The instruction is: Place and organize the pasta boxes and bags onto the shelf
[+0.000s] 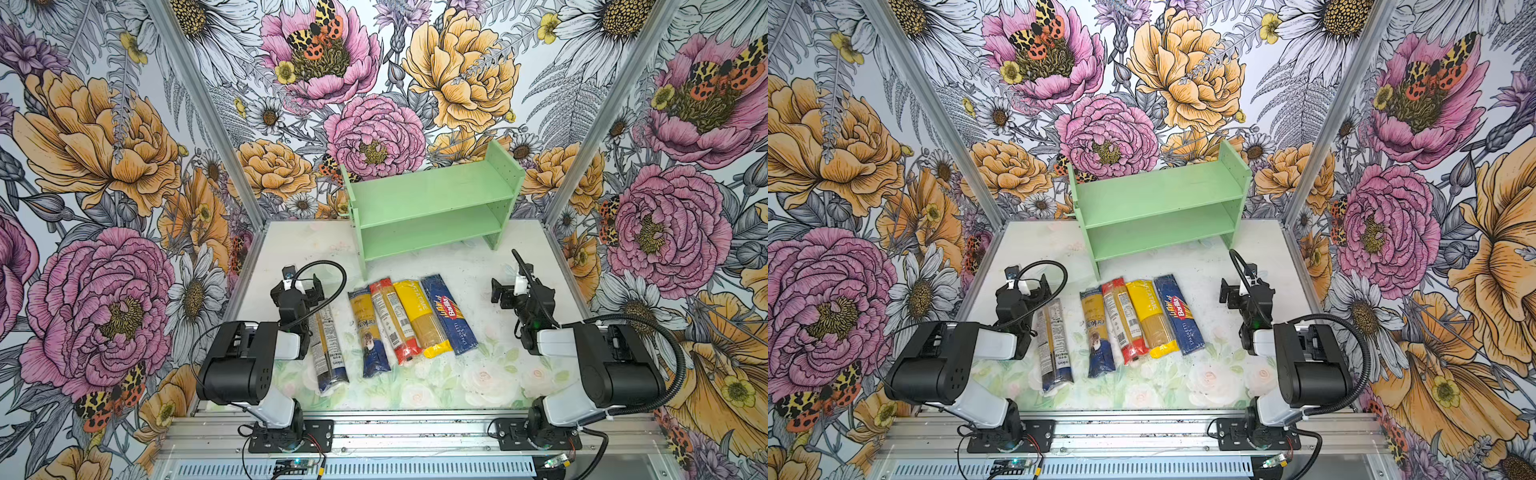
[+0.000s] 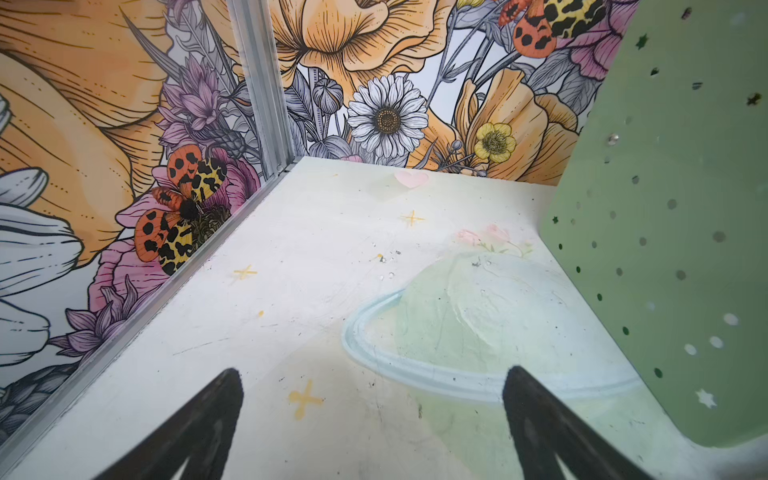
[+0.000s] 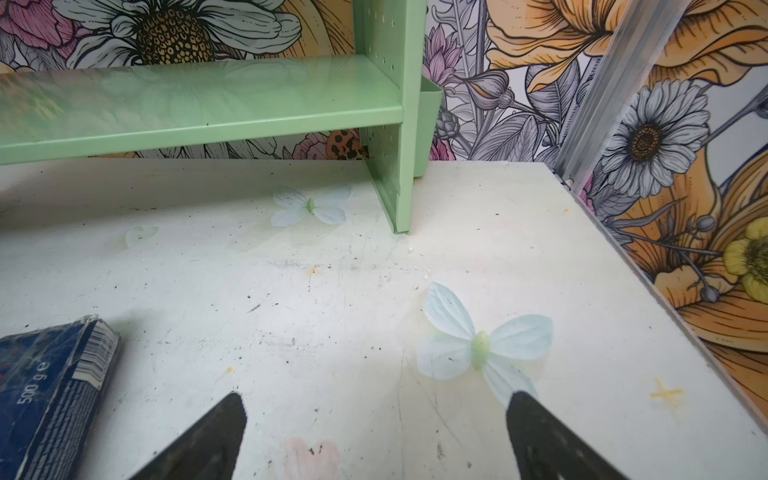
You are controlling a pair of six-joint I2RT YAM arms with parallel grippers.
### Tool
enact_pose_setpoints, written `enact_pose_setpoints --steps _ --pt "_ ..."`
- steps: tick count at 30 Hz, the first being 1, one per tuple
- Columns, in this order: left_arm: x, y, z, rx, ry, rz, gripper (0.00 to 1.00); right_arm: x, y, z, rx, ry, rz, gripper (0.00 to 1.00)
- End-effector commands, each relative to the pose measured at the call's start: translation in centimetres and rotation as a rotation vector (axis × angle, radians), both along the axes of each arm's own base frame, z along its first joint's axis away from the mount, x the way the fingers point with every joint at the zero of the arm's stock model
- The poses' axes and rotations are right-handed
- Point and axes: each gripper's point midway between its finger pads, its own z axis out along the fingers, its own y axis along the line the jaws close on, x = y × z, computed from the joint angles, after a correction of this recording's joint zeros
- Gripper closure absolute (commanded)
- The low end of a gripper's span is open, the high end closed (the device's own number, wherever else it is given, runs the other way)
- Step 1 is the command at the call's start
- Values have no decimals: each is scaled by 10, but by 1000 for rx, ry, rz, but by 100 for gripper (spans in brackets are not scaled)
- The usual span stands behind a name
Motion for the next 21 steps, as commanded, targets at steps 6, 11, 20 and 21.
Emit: enact_pose_setpoints --steps 6,11,20,21 --pt "4 -2 13 1 -37 -18 1 6 -4 10 1 -37 -17 1" --pt "4 -1 13 1 -38 -17 1 6 -4 10 1 -38 -17 1" --pt "4 -2 13 0 -38 -19 1 4 -2 12 -18 -49 -16 4" --pt "4 -2 13 0 -37 -19 1 4 -1 11 -18 -47 -15 4"
